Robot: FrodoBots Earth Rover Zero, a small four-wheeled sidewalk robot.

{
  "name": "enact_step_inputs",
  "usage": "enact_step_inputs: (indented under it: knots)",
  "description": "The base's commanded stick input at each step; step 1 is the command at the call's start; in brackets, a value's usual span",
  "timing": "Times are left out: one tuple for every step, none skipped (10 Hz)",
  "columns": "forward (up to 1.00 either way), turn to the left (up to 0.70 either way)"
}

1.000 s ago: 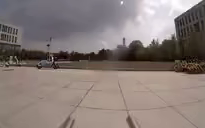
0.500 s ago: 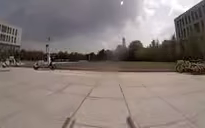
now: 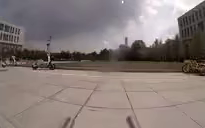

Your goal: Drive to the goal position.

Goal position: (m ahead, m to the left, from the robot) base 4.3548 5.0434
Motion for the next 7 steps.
enact_step_inputs:
  knots:
    - [0.7, 0.35]
    - [0.7, 0.35]
    - [0.7, 0.29]
    - [0.7, 0.22]
    - [0.7, 0.14]
    - [0.7, 0.06]
    - [0.7, 0.02]
